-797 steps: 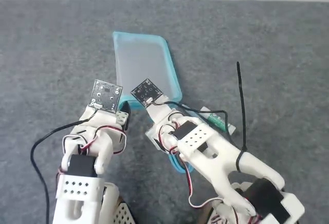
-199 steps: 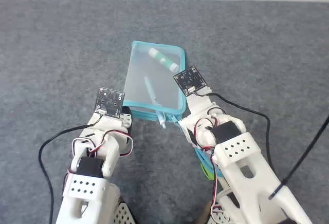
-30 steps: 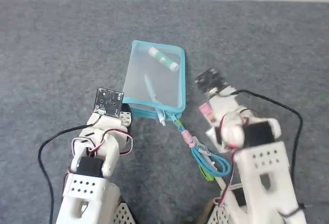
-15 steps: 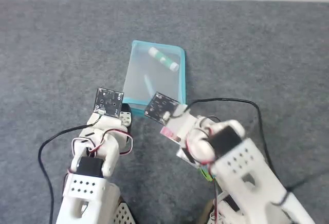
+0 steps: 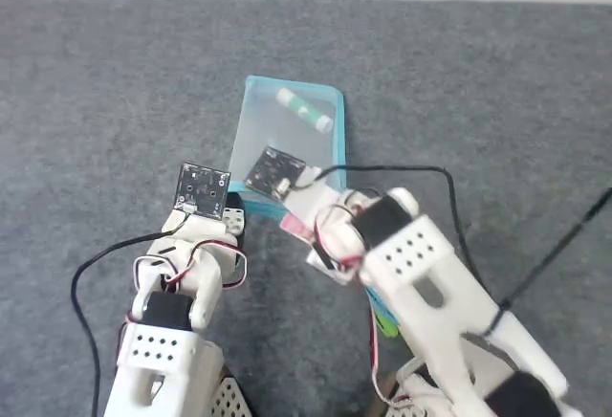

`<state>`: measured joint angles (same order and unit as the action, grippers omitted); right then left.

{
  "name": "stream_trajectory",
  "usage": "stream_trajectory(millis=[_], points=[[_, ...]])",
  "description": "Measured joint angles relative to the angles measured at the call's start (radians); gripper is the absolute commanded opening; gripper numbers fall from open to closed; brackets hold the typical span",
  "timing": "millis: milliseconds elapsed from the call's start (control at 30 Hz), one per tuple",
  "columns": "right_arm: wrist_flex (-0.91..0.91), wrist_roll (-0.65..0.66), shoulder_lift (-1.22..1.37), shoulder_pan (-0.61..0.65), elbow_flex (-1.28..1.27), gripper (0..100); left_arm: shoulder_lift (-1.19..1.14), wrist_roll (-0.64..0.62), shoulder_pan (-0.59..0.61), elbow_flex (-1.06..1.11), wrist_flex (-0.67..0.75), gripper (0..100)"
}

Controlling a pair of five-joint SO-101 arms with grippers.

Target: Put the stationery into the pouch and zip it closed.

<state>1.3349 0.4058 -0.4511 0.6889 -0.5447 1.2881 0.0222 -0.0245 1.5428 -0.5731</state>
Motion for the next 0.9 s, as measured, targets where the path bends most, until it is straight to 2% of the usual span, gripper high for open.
stream_trajectory(millis=[133,400,567,733,800,900], points=[[0.000,-0.017,0.137,0.000,0.114,0.7,0.000,0.000,0.000,0.000,0.000,1],[0.078,-0.163,0.417,0.000,0.417,0.7,0.000,0.000,0.000,0.000,0.002,1],[0.196,-0.241,0.594,-0.040,0.617,0.9,0.000,0.051,-0.089,0.028,0.002,1],[0.213,-0.301,0.707,-0.115,0.783,1.3,0.000,0.080,-0.164,0.029,0.002,1],[0.226,-0.307,0.729,-0.121,0.829,6.1,0.000,0.092,-0.172,0.029,0.002,1],[0.262,-0.313,0.743,-0.121,0.873,19.4,0.000,0.095,-0.172,0.029,0.002,1]])
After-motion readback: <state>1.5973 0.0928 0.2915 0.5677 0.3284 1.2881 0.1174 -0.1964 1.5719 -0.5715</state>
